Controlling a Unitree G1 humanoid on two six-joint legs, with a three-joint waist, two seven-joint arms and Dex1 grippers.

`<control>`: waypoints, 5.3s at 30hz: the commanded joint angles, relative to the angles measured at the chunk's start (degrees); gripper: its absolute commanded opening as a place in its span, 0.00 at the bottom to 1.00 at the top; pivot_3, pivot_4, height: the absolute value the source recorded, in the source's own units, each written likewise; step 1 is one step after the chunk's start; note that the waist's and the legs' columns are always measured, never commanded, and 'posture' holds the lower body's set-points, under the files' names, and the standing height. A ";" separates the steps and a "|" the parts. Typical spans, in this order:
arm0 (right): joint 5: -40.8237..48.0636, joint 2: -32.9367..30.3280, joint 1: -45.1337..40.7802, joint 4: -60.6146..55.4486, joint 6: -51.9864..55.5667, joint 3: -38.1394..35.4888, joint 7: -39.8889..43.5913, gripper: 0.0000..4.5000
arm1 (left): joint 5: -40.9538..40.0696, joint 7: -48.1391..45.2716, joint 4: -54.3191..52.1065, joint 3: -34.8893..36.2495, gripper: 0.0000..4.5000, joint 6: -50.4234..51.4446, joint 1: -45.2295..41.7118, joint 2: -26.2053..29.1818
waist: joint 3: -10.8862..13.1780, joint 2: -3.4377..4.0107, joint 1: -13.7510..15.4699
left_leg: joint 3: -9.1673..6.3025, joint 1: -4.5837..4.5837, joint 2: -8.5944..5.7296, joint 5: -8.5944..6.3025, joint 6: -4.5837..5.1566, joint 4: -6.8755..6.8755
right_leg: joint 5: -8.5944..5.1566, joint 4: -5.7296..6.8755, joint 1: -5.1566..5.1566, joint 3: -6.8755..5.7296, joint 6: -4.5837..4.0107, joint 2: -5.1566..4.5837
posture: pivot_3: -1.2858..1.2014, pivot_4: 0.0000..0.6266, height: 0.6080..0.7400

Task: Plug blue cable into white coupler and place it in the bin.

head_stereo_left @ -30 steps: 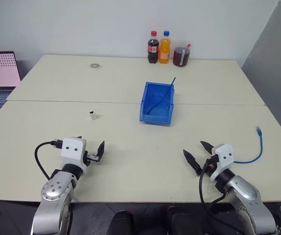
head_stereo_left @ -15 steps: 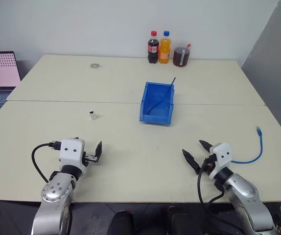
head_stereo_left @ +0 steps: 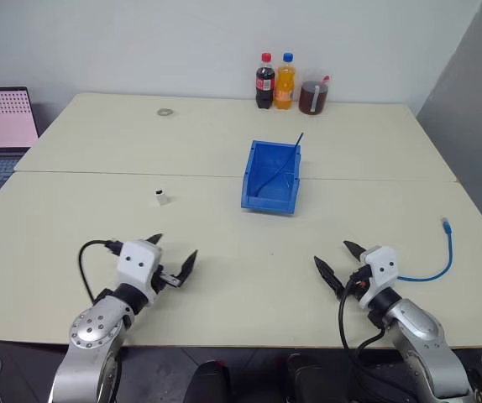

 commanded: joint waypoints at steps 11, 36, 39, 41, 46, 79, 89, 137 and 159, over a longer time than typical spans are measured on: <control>9.23 -1.45 5.19 -11.82 18.34 -27.37 -14.19 0.99 | -10.26 -30.37 7.91 -18.11 1.00 13.17 -33.86 8.46 | 0.03 0.16 -0.53 | -0.02 -0.03 -0.15 0.03 0.03 0.01 | -0.01 -0.02 0.02 0.06 0.04 0.11 | 0.52 0.24 1.00; 5.41 -23.22 -20.58 30.44 35.36 -24.65 -6.97 0.82 | -8.43 -37.05 12.92 -23.72 1.00 14.13 -43.28 5.47 | 0.04 0.32 -0.41 | 0.07 -0.10 -0.25 0.03 0.05 0.06 | 0.00 -0.04 0.00 0.19 0.04 0.31 | 0.52 0.24 1.00; 5.43 -23.67 -21.15 31.37 36.40 -24.23 -6.24 0.67 | -8.40 -36.88 12.76 -23.65 1.00 14.22 -43.30 5.47 | 0.04 0.31 -0.39 | 0.08 -0.10 -0.25 0.03 0.05 0.07 | 0.00 -0.04 0.01 0.17 0.05 0.30 | 0.52 0.24 1.00; 5.29 -23.52 -21.27 31.45 36.47 -23.99 -6.24 0.56 | -8.39 -36.58 12.47 -23.56 1.00 14.26 -43.17 5.44 | 0.03 0.30 -0.38 | 0.07 -0.10 -0.25 0.03 0.05 0.08 | 0.00 -0.04 0.03 0.14 0.05 0.30 | 0.52 0.24 1.00; 5.78 -22.36 -21.99 30.46 37.31 -24.47 -7.12 0.28 | -9.32 -35.57 11.79 -22.99 1.00 15.27 -43.08 5.03 | 0.03 0.30 -0.36 | 0.06 -0.10 -0.25 0.03 0.05 0.09 | 0.01 -0.04 0.03 0.15 0.08 0.30 | 0.52 0.24 1.00; -14.32 -13.73 -48.76 27.39 -6.50 28.47 42.91 0.00 | -5.98 -25.77 9.53 0.06 1.00 10.44 -8.39 23.73 | 0.32 0.22 -0.35 | -0.07 -0.40 -0.04 0.03 0.05 0.10 | 0.15 0.02 -0.38 0.04 -0.16 -0.06 | 0.52 0.24 1.00; -14.64 -8.18 -51.46 33.90 -4.63 28.57 44.53 0.12 | -7.38 -24.99 5.69 -0.35 1.00 12.12 -6.10 22.67 | 0.31 0.22 -0.30 | -0.08 -0.33 0.00 0.03 0.05 0.09 | 0.14 0.11 -0.37 -0.06 -0.22 -0.05 | 0.52 0.24 1.00; 7.52 -23.53 -26.04 -16.40 35.64 10.36 27.34 1.00 | 1.20 -25.69 10.78 -21.23 0.07 14.45 -18.35 12.71 | 0.19 0.17 -0.17 | -0.24 -0.25 -0.12 0.03 0.06 0.23 | 0.01 0.05 -0.06 -0.09 0.09 0.03 | 0.52 0.24 1.00; 32.41 -10.36 -12.50 -22.78 43.51 -6.13 13.23 1.00 | -19.03 -26.46 9.79 -8.06 0.05 21.59 -30.55 5.37 | 0.20 0.14 -0.51 | -0.30 -0.30 -0.11 0.03 0.06 0.31 | 0.02 0.07 -0.03 -0.17 0.11 0.12 | 0.52 0.24 1.00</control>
